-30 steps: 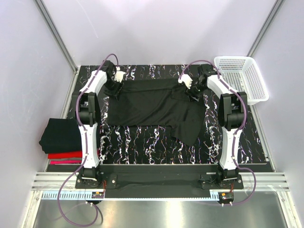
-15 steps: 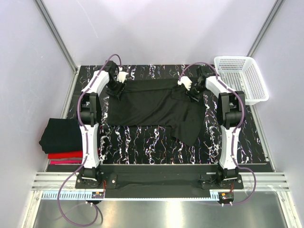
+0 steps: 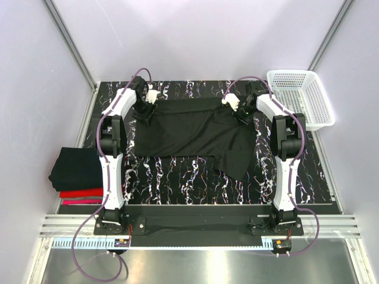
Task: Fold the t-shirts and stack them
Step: Fold the tshirt
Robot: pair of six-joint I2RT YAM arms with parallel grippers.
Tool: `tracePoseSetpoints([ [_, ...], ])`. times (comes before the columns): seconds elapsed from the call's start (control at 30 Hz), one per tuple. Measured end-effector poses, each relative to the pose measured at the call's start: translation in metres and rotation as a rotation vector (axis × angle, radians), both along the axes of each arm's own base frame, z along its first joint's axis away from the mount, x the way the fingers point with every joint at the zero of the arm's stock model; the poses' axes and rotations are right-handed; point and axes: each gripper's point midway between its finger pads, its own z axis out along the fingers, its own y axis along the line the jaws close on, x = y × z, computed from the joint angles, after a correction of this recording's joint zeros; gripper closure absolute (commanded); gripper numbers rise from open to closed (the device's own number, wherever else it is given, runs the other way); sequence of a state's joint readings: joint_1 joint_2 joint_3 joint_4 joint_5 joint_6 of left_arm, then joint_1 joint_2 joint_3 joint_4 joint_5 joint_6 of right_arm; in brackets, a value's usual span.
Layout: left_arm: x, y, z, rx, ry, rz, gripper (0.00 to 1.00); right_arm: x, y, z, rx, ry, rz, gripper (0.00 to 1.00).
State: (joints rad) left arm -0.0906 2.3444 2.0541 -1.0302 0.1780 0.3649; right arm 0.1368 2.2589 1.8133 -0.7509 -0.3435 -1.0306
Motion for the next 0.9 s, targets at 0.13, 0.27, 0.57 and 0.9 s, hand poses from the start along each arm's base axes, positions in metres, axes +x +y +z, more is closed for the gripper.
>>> tracePoseSetpoints([
  [0.13,0.0,0.0,0.0,0.0,0.0,-0.001,0.52,0.0,-0.002,0.0,-0.012,0.0,-0.011,0.67],
  [0.27,0.0,0.0,0.0,0.0,0.0,-0.001,0.52,0.001,-0.003,0.0,-0.012,0.001,-0.027,0.66],
  [0.57,0.0,0.0,0.0,0.0,-0.001,-0.001,0.52,0.013,-0.001,0.012,0.002,-0.034,-0.047,0.72],
  [0.9,0.0,-0.002,0.0,0.003,-0.001,-0.01,0.52,0.008,0.0,0.003,0.007,-0.002,-0.042,1.0],
])
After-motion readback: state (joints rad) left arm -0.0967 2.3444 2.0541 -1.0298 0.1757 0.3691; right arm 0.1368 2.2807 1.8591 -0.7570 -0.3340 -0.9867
